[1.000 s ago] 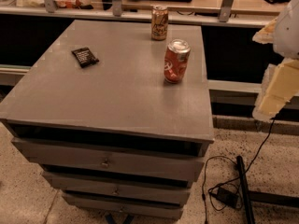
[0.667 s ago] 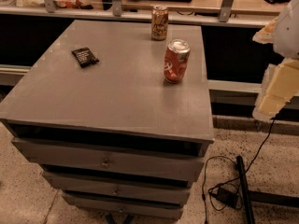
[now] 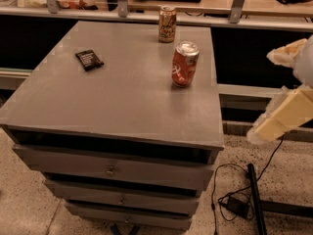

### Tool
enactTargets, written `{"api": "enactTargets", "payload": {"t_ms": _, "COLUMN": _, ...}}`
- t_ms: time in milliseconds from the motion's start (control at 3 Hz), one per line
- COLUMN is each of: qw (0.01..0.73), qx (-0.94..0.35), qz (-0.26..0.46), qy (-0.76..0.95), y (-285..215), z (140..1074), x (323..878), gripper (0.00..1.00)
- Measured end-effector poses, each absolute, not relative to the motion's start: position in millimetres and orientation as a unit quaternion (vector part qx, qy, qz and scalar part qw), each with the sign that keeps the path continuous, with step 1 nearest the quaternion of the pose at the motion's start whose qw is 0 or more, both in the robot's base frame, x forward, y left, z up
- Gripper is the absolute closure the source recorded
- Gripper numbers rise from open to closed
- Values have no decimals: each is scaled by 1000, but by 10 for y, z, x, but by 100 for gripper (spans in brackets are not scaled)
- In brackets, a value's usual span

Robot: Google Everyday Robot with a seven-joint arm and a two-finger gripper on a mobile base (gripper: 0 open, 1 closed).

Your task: Move rxbar chocolate near orange can

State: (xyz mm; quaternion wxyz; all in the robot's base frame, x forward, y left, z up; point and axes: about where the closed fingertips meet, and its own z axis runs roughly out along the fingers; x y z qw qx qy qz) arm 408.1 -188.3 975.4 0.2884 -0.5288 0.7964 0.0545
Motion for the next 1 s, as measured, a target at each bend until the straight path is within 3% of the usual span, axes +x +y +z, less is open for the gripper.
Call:
{"api": "enactTargets", "payload": {"t_ms": 333, "qw": 359, "qx": -503, "qz": 86, "qy": 781, "y": -1692, "z": 9640, "x": 4035, "gripper": 0}}
{"api": "enactTargets", "payload": {"t_ms": 1000, "qw": 487, "qx": -506, "qz": 165, "qy": 693, "y": -834, "z": 9672, "x": 4092, "gripper": 0}}
